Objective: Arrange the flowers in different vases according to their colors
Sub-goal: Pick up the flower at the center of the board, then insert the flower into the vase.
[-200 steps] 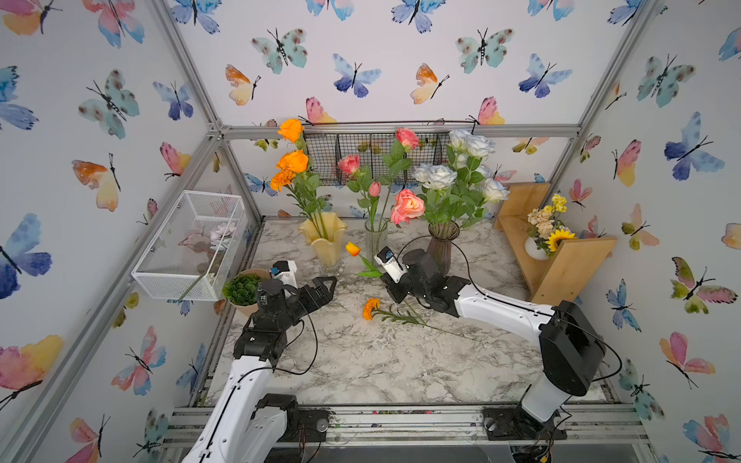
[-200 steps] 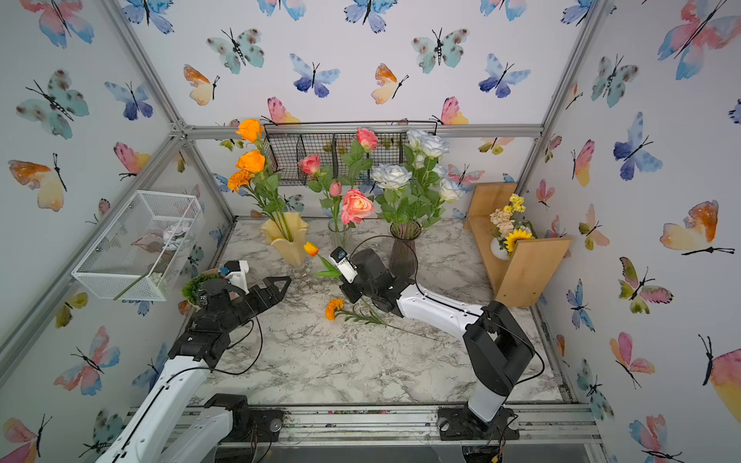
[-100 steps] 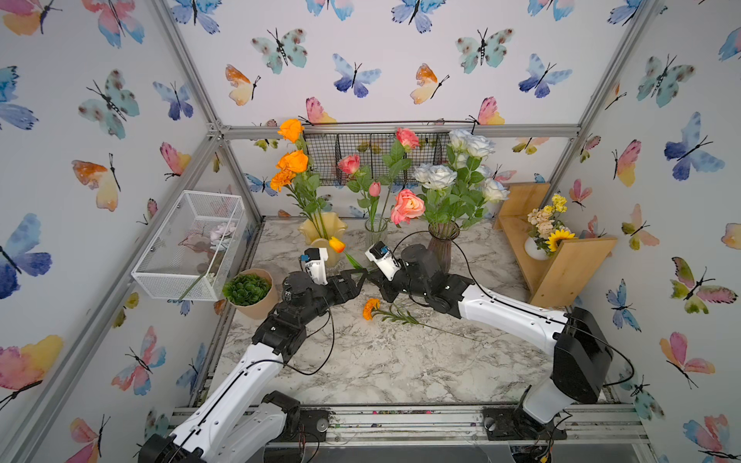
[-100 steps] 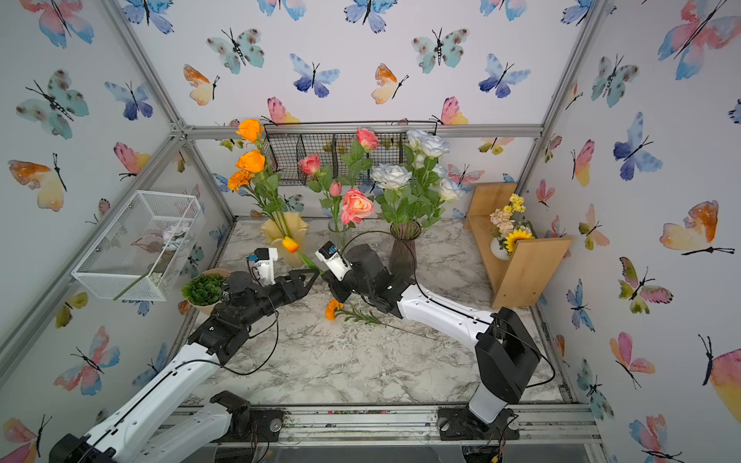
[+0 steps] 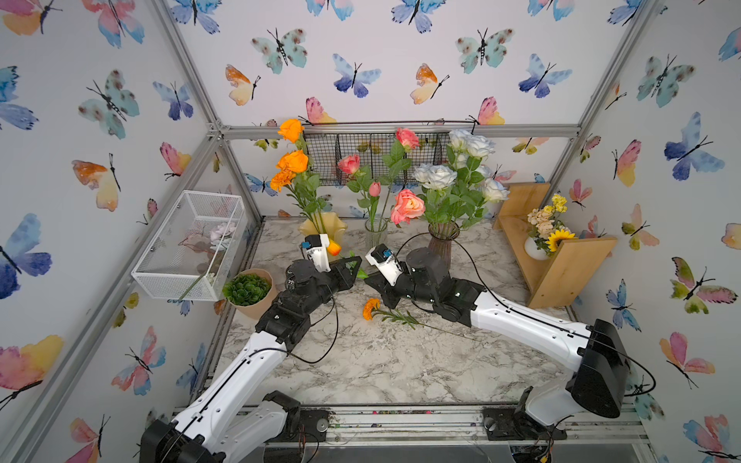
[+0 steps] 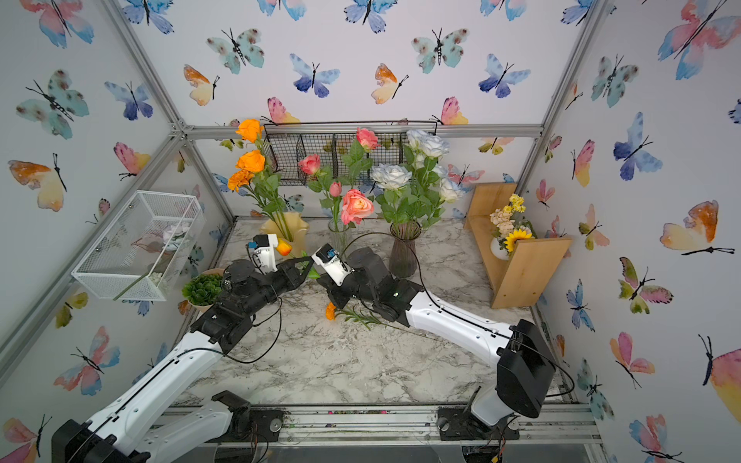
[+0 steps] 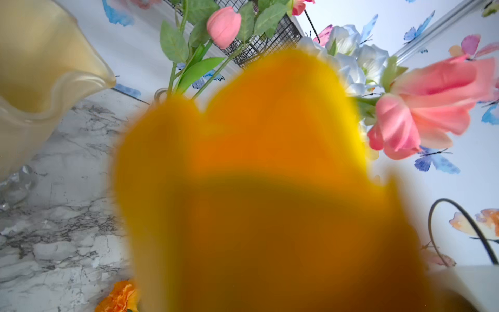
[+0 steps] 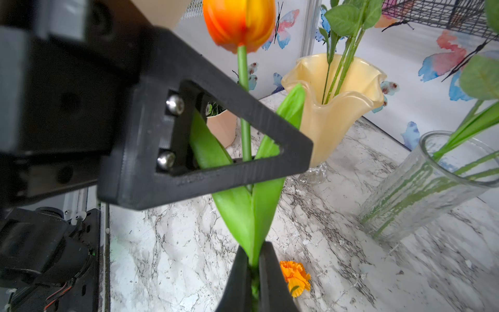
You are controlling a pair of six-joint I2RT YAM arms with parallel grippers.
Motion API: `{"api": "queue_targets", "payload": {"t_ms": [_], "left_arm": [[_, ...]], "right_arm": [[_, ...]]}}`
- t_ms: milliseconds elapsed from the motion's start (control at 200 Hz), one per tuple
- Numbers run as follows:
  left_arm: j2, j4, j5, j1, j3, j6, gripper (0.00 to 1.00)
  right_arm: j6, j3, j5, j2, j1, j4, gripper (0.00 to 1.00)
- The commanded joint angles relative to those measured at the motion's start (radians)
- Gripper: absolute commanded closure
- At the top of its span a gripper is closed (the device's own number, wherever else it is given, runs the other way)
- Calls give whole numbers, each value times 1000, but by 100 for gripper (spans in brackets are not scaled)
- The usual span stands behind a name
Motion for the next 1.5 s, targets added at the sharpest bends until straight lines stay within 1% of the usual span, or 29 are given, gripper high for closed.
{"api": "queue_targets", "payload": {"t_ms": [0, 80, 110, 125, 150, 205, 240, 305, 450, 616, 756, 906, 1021, 1166, 1271, 1361, 1497], "left_arm": [[-2, -20, -42, 5, 25, 20, 96], [-7, -57, -62, 6, 52, 44, 100], [-7, -79, -79, 5, 69, 66, 100], [-7, -96, -90, 4, 79, 77, 100], [-6, -123, -111, 5, 100, 96, 100], [-1, -179, -168, 5, 148, 151, 100], [4, -215, -206, 5, 184, 193, 100], [14, -276, -289, 5, 248, 267, 100], [43, -337, -472, 8, 378, 416, 100], [133, -334, -574, 38, 557, 562, 100], [231, -282, -591, 92, 682, 641, 100], [322, -193, -574, 157, 765, 683, 100], [404, -179, -586, 169, 870, 731, 100], [480, -155, -592, 178, 937, 772, 100], [511, -157, -571, 190, 921, 754, 100], [515, -146, -541, 194, 865, 741, 100], [505, -129, -540, 194, 769, 723, 100]], "right_arm": [[-3, -11, 27, -37, 7, -12, 77], [1, -5, 41, -42, 7, -21, 45], [4, -3, 51, -44, 6, -25, 31], [6, -2, 57, -46, 6, -28, 27], [8, -1, 72, -50, 6, -31, 22], [14, -1, 107, -63, 6, -49, 7], [16, -3, 130, -75, 6, -62, 2], [22, -8, 180, -104, 6, -86, 2], [27, -54, 281, -196, 6, -94, 1], [21, -137, 368, -295, 5, -57, 1], [34, -141, 399, -319, 5, -81, 2], [48, -138, 422, -350, 4, -93, 1], [60, -144, 438, -369, 5, -93, 2], [68, -154, 450, -356, 4, -98, 1], [78, -156, 460, -339, 4, -106, 1], [85, -164, 475, -332, 4, -105, 1], [100, -171, 482, -319, -3, -112, 1]]}}
